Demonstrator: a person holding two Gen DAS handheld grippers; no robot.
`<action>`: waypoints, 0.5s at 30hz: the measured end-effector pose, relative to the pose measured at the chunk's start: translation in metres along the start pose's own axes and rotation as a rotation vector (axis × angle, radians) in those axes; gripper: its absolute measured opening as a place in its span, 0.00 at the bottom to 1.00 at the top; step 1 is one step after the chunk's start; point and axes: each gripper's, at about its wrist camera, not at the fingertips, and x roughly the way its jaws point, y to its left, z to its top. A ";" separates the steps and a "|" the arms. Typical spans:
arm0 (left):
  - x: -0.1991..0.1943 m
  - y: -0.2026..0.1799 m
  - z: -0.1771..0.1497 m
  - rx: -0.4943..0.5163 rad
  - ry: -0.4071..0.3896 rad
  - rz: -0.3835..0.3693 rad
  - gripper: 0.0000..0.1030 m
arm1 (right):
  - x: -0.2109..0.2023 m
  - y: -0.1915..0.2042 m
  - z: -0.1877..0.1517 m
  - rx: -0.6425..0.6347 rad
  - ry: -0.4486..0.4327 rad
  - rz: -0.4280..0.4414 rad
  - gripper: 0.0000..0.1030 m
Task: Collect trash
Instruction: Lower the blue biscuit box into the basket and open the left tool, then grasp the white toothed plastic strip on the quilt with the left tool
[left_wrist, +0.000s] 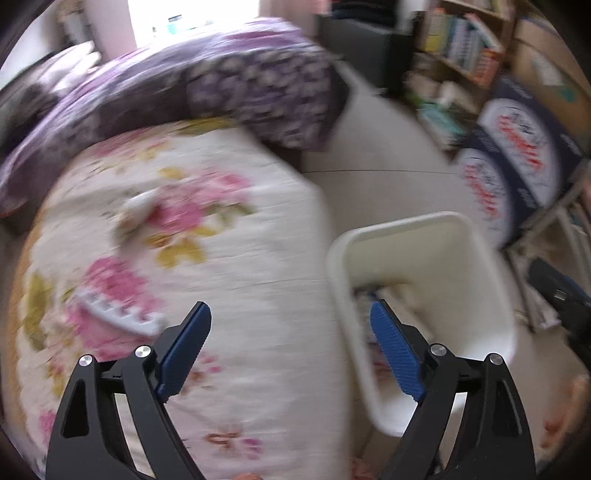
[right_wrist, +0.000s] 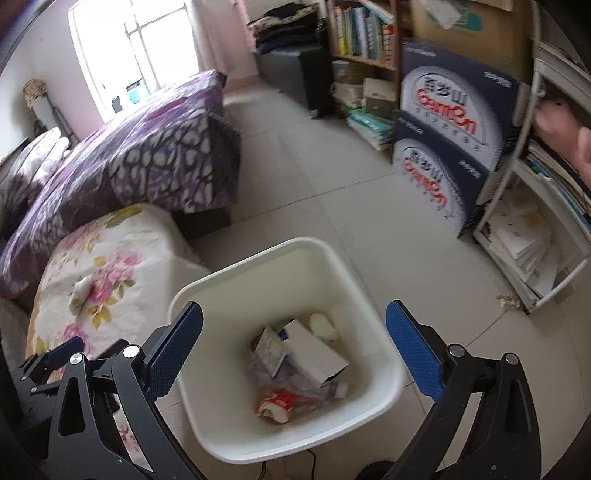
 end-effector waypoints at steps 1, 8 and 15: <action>0.003 0.009 0.000 -0.024 0.007 0.023 0.84 | 0.001 0.005 -0.001 -0.008 0.003 0.003 0.93; 0.030 0.105 -0.006 -0.372 0.073 0.264 0.88 | 0.012 0.032 -0.008 -0.053 0.035 0.018 0.93; 0.071 0.172 -0.019 -0.617 0.216 0.323 0.88 | 0.019 0.050 -0.011 -0.076 0.056 0.035 0.93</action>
